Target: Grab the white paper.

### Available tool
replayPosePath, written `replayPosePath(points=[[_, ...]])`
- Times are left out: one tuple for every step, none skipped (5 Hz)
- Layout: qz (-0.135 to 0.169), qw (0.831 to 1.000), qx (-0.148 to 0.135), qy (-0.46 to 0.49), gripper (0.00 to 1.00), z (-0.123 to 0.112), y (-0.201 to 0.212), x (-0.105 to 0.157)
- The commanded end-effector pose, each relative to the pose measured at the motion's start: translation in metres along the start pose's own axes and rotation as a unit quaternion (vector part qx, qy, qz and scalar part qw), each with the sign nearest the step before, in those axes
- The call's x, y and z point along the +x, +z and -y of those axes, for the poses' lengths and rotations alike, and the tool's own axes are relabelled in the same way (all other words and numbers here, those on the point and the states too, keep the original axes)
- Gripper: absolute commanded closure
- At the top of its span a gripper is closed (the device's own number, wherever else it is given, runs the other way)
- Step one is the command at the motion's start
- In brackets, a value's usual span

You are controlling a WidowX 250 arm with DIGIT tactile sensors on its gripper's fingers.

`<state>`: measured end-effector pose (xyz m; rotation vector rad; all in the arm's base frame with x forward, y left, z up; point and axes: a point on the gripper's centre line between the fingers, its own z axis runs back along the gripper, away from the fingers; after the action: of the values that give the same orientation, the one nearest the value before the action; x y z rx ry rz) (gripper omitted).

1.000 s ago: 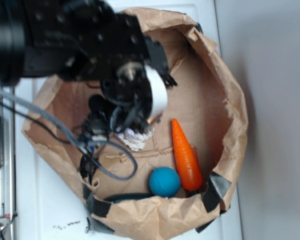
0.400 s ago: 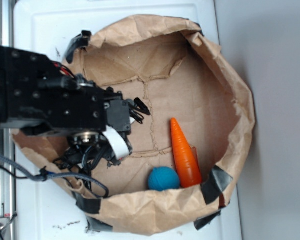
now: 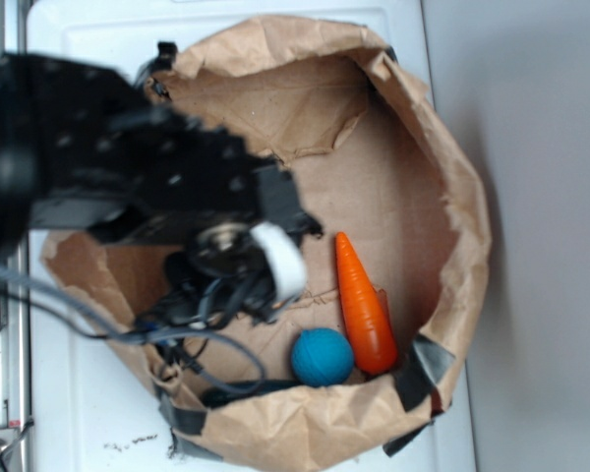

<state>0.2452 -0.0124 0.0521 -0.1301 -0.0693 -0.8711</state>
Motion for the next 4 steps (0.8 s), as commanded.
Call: replayPosePath(points=[[0.074, 0.996, -0.009, 0.048, 1.0, -0.041, 0.059, 0.051], [0.091, 0.993, -0.039, 0.07, 1.0, -0.046, 0.091, 0.06], [0.103, 0.991, -0.029, 0.079, 1.0, -0.044, 0.107, 0.053], [0.142, 0.98, 0.051, 0.133, 1.0, -0.035, 0.125, 0.033]])
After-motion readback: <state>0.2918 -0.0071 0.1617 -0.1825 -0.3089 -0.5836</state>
